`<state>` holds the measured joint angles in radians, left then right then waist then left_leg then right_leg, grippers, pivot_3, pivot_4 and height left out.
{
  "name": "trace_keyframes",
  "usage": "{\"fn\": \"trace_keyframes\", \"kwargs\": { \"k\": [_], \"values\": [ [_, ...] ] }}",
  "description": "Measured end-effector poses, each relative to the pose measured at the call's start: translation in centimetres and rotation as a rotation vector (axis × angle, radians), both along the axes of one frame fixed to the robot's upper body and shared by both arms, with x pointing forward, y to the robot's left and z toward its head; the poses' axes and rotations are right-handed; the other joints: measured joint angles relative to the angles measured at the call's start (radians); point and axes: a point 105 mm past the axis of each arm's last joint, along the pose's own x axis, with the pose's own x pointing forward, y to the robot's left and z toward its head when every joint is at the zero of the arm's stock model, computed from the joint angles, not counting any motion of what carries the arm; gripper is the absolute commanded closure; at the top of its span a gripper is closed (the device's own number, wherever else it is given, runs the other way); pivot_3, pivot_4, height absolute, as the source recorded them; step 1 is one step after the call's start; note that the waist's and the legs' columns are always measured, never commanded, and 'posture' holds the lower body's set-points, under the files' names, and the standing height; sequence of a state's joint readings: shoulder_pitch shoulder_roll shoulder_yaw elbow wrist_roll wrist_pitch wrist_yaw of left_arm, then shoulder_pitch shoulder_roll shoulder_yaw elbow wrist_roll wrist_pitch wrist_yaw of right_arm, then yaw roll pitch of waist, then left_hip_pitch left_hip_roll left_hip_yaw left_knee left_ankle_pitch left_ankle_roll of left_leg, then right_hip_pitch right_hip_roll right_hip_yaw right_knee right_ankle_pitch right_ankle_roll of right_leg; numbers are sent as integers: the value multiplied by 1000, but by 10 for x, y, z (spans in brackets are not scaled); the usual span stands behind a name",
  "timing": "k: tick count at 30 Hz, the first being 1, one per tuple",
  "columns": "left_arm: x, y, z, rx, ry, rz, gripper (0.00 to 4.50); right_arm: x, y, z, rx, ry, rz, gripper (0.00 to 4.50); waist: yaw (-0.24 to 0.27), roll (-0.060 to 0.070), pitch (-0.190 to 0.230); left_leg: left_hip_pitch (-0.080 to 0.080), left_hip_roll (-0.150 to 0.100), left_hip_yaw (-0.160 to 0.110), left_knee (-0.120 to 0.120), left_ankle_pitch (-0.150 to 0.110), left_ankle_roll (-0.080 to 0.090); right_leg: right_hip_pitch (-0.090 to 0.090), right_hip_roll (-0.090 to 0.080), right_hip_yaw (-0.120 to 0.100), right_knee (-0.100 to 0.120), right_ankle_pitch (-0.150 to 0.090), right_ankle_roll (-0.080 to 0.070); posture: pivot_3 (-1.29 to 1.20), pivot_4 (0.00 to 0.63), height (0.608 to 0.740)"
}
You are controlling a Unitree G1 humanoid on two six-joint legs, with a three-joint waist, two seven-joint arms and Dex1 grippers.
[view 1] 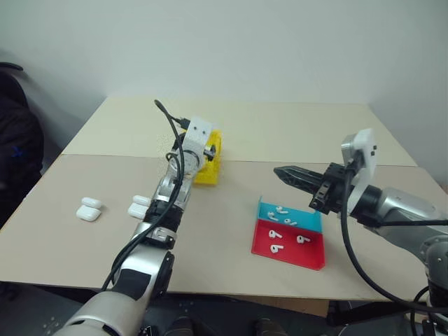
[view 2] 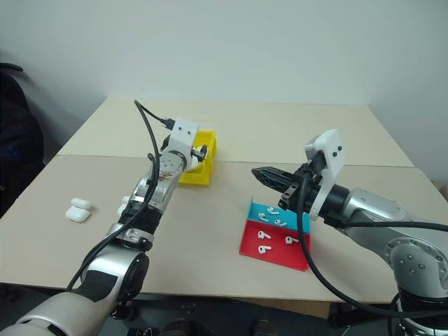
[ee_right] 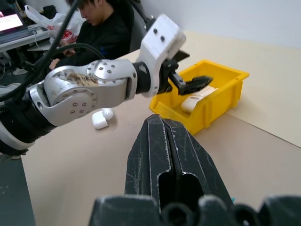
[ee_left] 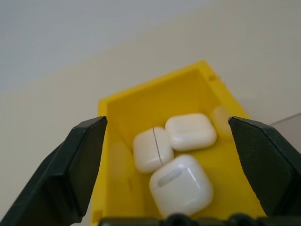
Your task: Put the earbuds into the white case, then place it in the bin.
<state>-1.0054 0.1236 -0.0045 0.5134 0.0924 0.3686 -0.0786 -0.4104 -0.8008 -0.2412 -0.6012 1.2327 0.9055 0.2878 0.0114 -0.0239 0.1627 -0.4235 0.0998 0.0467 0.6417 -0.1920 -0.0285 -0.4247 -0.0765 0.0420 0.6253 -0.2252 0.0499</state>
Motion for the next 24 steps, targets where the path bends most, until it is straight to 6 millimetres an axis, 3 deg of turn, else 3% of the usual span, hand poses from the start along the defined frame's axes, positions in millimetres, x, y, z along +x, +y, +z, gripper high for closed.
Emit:
{"fn": "trace_keyframes", "kwargs": {
  "k": [3, 7, 9, 11, 17, 24],
  "values": [
    [-20, -5, 17, -180, -80, -186, 63, -2, -3, -3, -36, 8, 1, 4500, -6, 0, 0, 1, 0, 0, -1, 0, 0, 0, 0, 1, 0, 0, 0, 0, 150, 740],
    [-51, 8, 9, -245, -89, -377, 63, -9, -17, -23, -178, 47, 2, 4500, -9, 1, 0, 2, 0, 0, -1, 0, 0, 1, 0, 1, 2, 0, 0, 0, 150, 740],
    [-66, 22, 3, -216, -75, -427, 63, -12, -29, -31, -254, 49, -8, 4500, -11, 1, 0, 2, 0, 0, 0, 0, 0, 1, 0, 1, 2, 0, 0, 0, 150, 740],
    [-93, 34, -1, -123, -68, -524, 63, -22, -42, -34, -343, -24, 33, 4500, -10, 1, -1, 3, 0, 0, 0, 0, 0, 1, 0, 1, 2, -1, 0, 0, 150, 740],
    [-153, 72, -13, 54, 58, -709, 63, -36, -86, -22, -543, -186, 162, 4500, -14, 0, 0, 8, 1, 1, 2, 1, -3, 4, 0, 1, 4, -4, 5, 0, 150, 740],
    [-202, 113, -17, 215, 253, -821, 63, -39, -132, -30, -732, -152, 162, 4500, -22, 0, 0, 12, 1, 1, 1, 2, -4, 5, 0, 2, 6, -7, -2, 0, 150, 740]
  ]
}}
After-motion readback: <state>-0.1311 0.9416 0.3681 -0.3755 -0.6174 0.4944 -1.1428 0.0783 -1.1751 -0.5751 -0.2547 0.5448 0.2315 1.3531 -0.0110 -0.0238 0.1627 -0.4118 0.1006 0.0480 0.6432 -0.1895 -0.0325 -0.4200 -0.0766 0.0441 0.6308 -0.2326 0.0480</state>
